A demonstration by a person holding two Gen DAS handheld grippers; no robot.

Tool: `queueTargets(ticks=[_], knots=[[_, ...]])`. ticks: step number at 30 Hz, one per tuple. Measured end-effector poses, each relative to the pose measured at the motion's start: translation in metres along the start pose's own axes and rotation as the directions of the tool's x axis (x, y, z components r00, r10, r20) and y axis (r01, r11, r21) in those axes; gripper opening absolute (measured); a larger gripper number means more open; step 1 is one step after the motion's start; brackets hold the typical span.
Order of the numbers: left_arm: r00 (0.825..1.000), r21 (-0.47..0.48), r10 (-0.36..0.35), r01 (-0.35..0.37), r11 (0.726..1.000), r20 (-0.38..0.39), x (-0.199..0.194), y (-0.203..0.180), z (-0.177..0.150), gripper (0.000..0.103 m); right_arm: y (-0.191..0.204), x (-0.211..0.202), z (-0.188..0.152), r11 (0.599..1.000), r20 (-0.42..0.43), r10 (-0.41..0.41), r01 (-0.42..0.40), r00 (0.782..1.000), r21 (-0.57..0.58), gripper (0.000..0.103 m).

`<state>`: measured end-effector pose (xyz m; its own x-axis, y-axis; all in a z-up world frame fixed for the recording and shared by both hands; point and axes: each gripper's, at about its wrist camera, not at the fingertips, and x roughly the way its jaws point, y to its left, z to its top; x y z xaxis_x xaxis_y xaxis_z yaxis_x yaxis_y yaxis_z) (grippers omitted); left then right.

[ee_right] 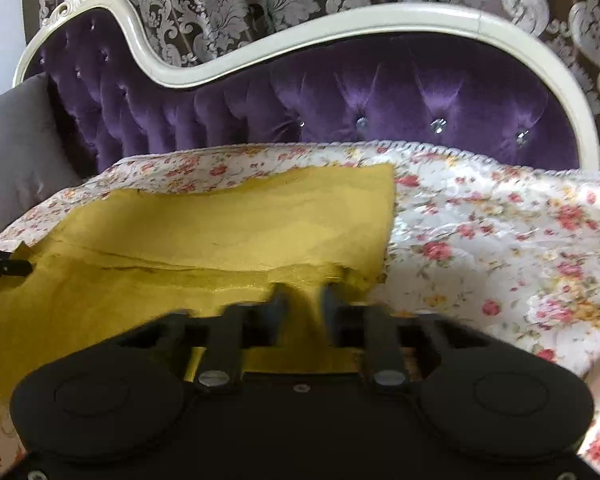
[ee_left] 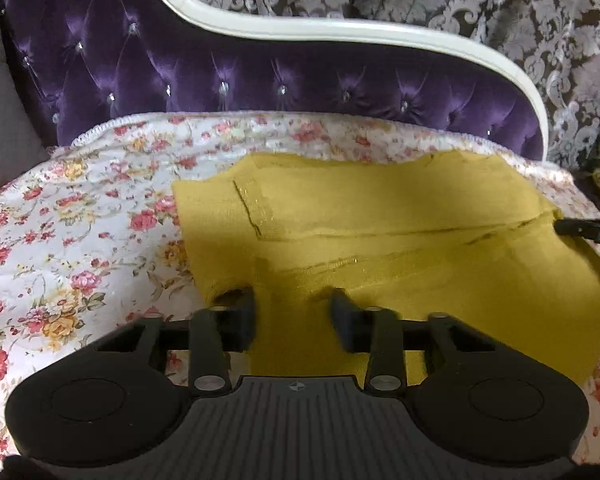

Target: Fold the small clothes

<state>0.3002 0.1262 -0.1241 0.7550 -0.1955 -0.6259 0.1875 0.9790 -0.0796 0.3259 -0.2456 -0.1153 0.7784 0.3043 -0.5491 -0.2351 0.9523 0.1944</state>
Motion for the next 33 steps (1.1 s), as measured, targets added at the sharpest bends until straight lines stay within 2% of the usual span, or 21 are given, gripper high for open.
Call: queueTargets(ticks=[1, 6, 11, 16, 22, 25, 28, 30, 31, 33], knots=[[1.0, 0.004, 0.001, -0.001, 1.0, 0.012, -0.002, -0.001, -0.001, 0.007, 0.0, -0.003, 0.0, 1.0, 0.007, 0.0, 0.0, 1.0, 0.004, 0.014], [0.997, 0.043, 0.014, -0.017, 0.999, 0.082, -0.02, -0.013, -0.007, 0.006, 0.009, -0.022, -0.003, 1.0, 0.056, 0.013, -0.011, 0.998, -0.027, 0.01], [0.982, 0.095, 0.046, -0.064, 0.993, 0.181, -0.051, -0.024, -0.007, 0.004, 0.017, -0.047, 0.002, 0.999, 0.123, 0.018, -0.013, 0.992, -0.04, 0.009], [0.965, 0.113, 0.045, -0.077, 0.991, 0.26, -0.07, -0.022, 0.024, 0.004, 0.012, -0.05, 0.036, 0.999, 0.195, 0.024, -0.018, 0.98, -0.032, 0.009], [0.942, 0.094, 0.077, -0.113, 0.989, 0.325, -0.045, -0.008, 0.073, 0.004, 0.009, -0.007, 0.084, 0.999, 0.213, -0.01, 0.021, 0.977, -0.048, 0.009], [0.959, 0.045, 0.089, -0.105, 0.993, 0.268, -0.008, 0.007, 0.093, 0.004, 0.001, 0.031, 0.096, 0.998, 0.16, -0.049, 0.053, 0.986, -0.02, 0.009], [0.974, 0.004, 0.118, -0.121, 0.993, 0.194, 0.038, 0.02, 0.098, 0.007, -0.008, 0.071, 0.092, 0.996, 0.081, -0.09, 0.091, 0.993, -0.012, 0.009], [0.982, 0.004, 0.142, -0.144, 0.99, 0.126, 0.067, 0.026, 0.096, 0.007, -0.012, 0.091, 0.084, 0.993, 0.034, -0.113, 0.114, 0.993, -0.019, 0.017], [0.985, 0.007, 0.152, -0.153, 0.988, 0.079, 0.082, 0.028, 0.093, 0.01, -0.013, 0.099, 0.079, 0.992, 0.011, -0.125, 0.125, 0.992, -0.02, 0.02], [0.983, 0.019, 0.182, -0.182, 0.983, -0.008, 0.1, 0.036, 0.083, 0.022, -0.015, 0.102, 0.072, 0.99, 0.001, -0.138, 0.138, 0.99, -0.026, 0.026]])
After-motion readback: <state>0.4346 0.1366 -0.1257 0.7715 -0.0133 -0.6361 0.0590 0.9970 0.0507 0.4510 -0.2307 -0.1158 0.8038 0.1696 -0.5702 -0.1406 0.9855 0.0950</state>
